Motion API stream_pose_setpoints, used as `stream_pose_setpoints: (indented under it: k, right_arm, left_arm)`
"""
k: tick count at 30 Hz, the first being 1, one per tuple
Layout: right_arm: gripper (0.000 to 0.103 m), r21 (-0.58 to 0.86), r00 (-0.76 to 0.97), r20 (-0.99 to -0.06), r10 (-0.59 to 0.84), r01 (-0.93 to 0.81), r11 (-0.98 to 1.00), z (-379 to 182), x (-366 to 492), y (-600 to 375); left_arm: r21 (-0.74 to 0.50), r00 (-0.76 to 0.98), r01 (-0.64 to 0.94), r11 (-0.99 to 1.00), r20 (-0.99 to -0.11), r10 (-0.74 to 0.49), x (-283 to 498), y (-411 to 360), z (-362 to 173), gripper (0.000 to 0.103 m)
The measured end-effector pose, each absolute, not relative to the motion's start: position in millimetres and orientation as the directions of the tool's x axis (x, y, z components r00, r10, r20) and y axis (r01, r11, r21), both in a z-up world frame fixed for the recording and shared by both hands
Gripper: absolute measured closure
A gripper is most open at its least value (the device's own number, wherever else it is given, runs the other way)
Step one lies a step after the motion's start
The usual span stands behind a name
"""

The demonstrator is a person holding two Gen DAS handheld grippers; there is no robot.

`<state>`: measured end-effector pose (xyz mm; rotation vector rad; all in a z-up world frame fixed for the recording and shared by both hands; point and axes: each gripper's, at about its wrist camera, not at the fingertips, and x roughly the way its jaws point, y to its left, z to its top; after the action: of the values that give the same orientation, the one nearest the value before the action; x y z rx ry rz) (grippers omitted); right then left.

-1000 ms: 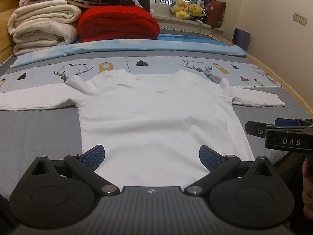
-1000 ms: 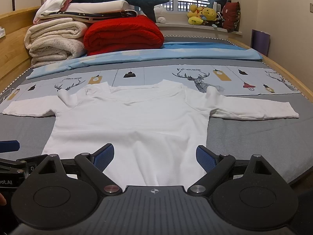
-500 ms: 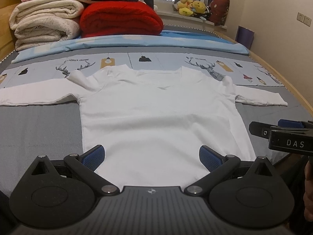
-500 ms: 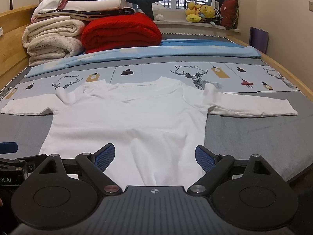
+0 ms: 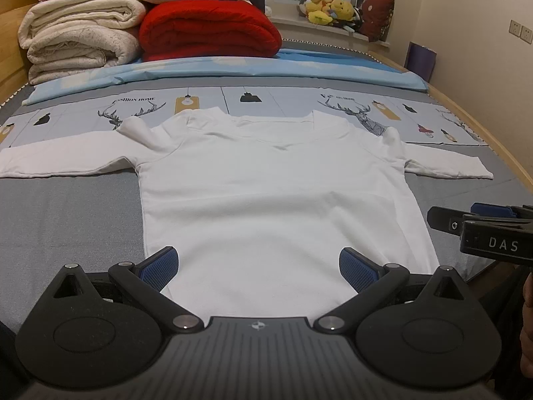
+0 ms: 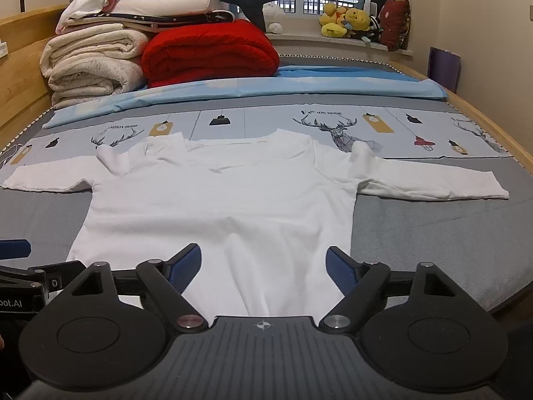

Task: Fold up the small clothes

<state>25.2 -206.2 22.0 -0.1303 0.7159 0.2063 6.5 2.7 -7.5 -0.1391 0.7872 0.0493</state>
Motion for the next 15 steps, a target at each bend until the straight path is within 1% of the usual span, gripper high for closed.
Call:
stream_pose_setpoints:
  k: [2, 4, 6, 7, 8, 9, 11, 13, 15]
  right_arm:
    - [0.031, -0.047, 0.735, -0.663, 0.144, -0.233, 0.971, 21.4, 25.1, -206.5]
    - [0.047, -0.041, 0.739, -0.658, 0.146, -0.228, 0.973, 22.1, 25.9, -207.6]
    - [0.057, -0.008, 0.748, -0.646, 0.153, -0.207, 0.978, 26.6, 28.7, -213.8]
    - [0.061, 0.007, 0.753, -0.639, 0.157, -0.198, 0.980, 30.0, 30.3, -217.9]
    - [0.063, 0.023, 0.759, -0.632, 0.159, -0.186, 0.982, 34.5, 33.8, -222.9]
    - [0.064, 0.036, 0.762, -0.627, 0.160, -0.177, 0.984, 39.5, 39.3, -227.6]
    - [0.064, 0.059, 0.771, -0.615, 0.167, -0.166, 0.984, 51.1, 53.9, -237.6]
    - [0.064, 0.058, 0.778, -0.605, 0.167, -0.166, 0.984, 60.0, 74.2, -245.0]
    - [0.064, 0.035, 0.795, -0.588, 0.147, -0.156, 0.987, 68.4, 100.4, -251.6]
  left_arm:
    - [-0.096, 0.711, -0.100, 0.990, -0.703, 0.004, 6.2, 2.9, -7.0, 0.000]
    - [-0.093, 0.728, -0.104, 0.990, -0.685, 0.012, 5.6, 7.3, -3.8, 0.000]
    - [-0.110, 0.744, -0.104, 0.988, -0.668, 0.004, 6.9, 16.7, 3.1, 0.004]
    - [-0.120, 0.748, -0.098, 0.988, -0.663, -0.006, 9.1, 22.8, 7.5, 0.012]
    - [-0.124, 0.750, -0.094, 0.988, -0.661, -0.012, 12.0, 29.0, 12.1, 0.026]
    - [-0.140, 0.750, -0.090, 0.986, -0.661, -0.025, 16.0, 35.6, 16.7, 0.033]
    - [-0.148, 0.758, -0.065, 0.987, -0.651, -0.048, 28.6, 52.6, 25.9, 0.058]
    - [-0.141, 0.765, -0.058, 0.988, -0.642, -0.047, 48.2, 72.2, 32.4, 0.067]
    - [-0.117, 0.771, -0.076, 0.990, -0.637, -0.016, 70.6, 92.1, 35.6, 0.068]
